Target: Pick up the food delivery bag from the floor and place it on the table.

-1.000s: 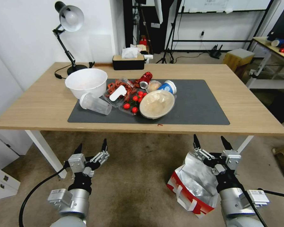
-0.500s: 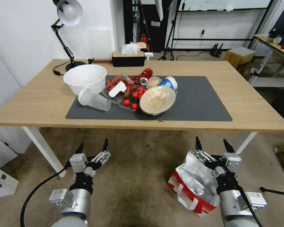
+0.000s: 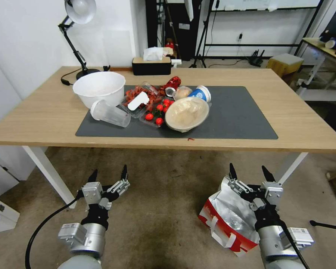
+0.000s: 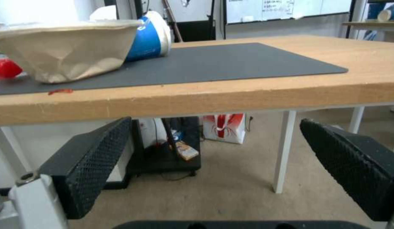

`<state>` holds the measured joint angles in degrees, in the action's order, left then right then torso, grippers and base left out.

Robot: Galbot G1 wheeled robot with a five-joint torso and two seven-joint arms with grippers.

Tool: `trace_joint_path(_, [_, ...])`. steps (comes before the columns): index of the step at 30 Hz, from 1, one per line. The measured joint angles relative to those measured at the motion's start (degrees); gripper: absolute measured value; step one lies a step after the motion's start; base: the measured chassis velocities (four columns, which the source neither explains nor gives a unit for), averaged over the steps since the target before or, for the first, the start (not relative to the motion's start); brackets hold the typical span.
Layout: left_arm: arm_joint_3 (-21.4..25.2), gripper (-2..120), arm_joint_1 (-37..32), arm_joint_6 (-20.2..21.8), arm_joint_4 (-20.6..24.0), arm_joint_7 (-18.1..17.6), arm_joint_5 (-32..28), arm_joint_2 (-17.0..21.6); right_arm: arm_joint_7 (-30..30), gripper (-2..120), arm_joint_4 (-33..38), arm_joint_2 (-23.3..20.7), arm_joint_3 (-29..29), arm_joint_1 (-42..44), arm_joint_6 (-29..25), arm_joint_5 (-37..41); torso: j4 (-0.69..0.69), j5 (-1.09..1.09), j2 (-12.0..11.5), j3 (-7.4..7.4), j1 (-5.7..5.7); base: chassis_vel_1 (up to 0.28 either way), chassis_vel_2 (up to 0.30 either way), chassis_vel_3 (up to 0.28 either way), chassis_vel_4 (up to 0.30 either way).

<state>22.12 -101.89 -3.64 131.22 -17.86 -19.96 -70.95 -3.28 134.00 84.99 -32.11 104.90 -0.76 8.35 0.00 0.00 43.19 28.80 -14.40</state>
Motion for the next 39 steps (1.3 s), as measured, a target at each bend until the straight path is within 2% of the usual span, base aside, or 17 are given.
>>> trace_joint_path(10, [0.37,100,0.09,-0.1,-1.02,0.59,2.46,-0.06,0.27,100,0.19,-0.12,0.03,0.26,0.01,-0.29,0.0,0.0,-2.23,-1.27,0.94,0.0,0.0,0.0,0.0])
trace_joint_path(28, [2.21,100,1.24,-0.37,-3.98,3.26,7.84,3.86,0.55,100,-0.23,-0.4,-0.12,0.33,-0.08,-1.04,0.0,0.0,-6.7,-3.94,2.76,0.0,0.0,0.0,0.0])
trace_joint_path(39, [2.09,100,1.55,0.07,-4.05,3.27,7.08,4.49,0.64,100,-0.22,-0.51,-0.19,0.32,-0.13,-1.16,0.0,0.0,-9.42,-5.62,3.8,0.0,0.0,0.0,0.0])
